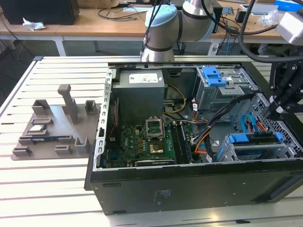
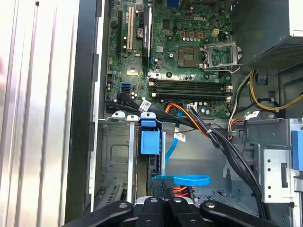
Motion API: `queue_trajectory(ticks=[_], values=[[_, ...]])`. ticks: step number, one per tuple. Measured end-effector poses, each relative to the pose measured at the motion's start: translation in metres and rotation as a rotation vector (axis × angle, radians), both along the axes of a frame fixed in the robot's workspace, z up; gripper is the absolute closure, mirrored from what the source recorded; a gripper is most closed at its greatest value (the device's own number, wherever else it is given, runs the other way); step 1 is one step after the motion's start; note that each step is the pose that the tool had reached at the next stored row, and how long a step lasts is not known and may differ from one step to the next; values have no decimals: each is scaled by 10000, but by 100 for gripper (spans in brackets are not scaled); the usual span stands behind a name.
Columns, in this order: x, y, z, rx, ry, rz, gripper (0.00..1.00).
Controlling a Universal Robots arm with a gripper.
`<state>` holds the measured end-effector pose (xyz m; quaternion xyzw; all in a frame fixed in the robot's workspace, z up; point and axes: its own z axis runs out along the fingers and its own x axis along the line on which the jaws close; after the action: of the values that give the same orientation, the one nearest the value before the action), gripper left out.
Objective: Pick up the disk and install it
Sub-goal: 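Insert the second disk wire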
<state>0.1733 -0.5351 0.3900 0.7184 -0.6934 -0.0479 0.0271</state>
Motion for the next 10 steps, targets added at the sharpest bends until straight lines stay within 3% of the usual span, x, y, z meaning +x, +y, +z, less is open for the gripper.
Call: queue_trajectory(ticks=[5,10], values=[[0,0,63,0,0,0,89],[0,0,190,1,0,0,89]])
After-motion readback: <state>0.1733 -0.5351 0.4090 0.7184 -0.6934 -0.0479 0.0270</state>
